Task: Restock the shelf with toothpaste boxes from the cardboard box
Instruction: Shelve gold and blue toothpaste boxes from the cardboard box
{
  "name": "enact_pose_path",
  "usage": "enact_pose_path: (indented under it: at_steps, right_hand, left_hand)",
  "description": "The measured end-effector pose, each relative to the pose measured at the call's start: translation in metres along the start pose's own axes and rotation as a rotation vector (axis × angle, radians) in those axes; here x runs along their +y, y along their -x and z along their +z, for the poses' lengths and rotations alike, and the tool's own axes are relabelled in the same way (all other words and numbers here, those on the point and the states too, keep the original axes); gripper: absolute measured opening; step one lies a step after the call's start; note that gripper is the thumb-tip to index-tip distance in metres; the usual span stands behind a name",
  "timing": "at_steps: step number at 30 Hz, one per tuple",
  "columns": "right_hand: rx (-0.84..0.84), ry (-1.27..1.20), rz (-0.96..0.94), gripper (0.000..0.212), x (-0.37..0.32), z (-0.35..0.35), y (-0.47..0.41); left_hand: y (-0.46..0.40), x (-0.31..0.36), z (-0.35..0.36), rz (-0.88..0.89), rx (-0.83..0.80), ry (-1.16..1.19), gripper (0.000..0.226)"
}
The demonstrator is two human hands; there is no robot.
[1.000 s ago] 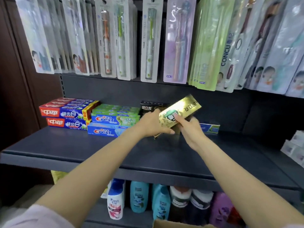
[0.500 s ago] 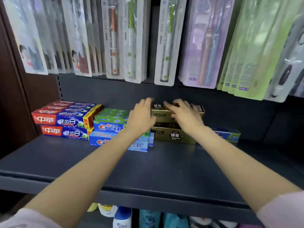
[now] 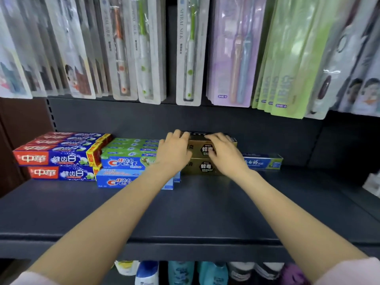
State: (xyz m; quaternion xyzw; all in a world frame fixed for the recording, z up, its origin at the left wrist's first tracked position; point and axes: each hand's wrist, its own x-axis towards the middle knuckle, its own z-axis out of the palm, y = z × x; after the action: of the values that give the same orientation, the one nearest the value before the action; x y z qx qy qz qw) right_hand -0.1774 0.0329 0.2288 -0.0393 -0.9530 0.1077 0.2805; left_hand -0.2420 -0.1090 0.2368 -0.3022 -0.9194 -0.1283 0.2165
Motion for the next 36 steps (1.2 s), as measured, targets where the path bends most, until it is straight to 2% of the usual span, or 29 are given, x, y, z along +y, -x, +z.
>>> enact_pose_path:
  at_steps: [4, 7, 11, 16, 19, 24, 27, 29, 32, 36]
  right_hand:
    - [-0.072, -0.079, 0.054, 0.035, 0.006, -0.027, 0.032]
    - [-0.154, -0.115, 0.123, 0.029, 0.020, -0.052, 0.070]
    - [-0.279, -0.094, 0.211, 0.022, 0.060, -0.085, 0.136]
    - [-0.446, -0.107, 0.278, 0.010, 0.124, -0.117, 0.234]
    - [-0.584, -0.088, 0.337, 0.017, 0.164, -0.118, 0.292]
    - [-0.784, 0.026, 0.437, 0.026, 0.235, -0.096, 0.374]
    - [-0.789, 0.069, 0.536, 0.035, 0.280, -0.081, 0.411]
    - [-0.824, 0.094, 0.556, 0.050, 0.305, -0.071, 0.428]
    - [-0.891, 0.087, 0.505, 0.073, 0.327, -0.056, 0.443]
    - [-0.871, 0.068, 0.450, 0.079, 0.340, -0.038, 0.453]
  left_hand:
    - [0.021, 0.032, -0.010, 0.016, 0.044, 0.075, 0.036]
    - [0.045, 0.068, -0.013, 0.030, 0.026, 0.249, 0.021]
    - [0.090, 0.135, -0.010, 0.054, -0.139, 0.381, 0.009]
    - [0.151, 0.222, 0.018, 0.075, -0.384, 0.360, 0.009]
    - [0.186, 0.267, 0.045, 0.069, -0.570, 0.337, 0.014]
    - [0.232, 0.322, 0.102, 0.037, -0.763, 0.378, 0.021]
    - [0.247, 0.346, 0.143, 0.073, -0.785, 0.326, 0.023]
    - [0.252, 0.362, 0.171, 0.145, -0.759, 0.291, 0.027]
    - [0.257, 0.392, 0.200, 0.295, -0.787, 0.267, 0.047]
    - [0.271, 0.420, 0.237, 0.381, -0.929, 0.241, 0.075]
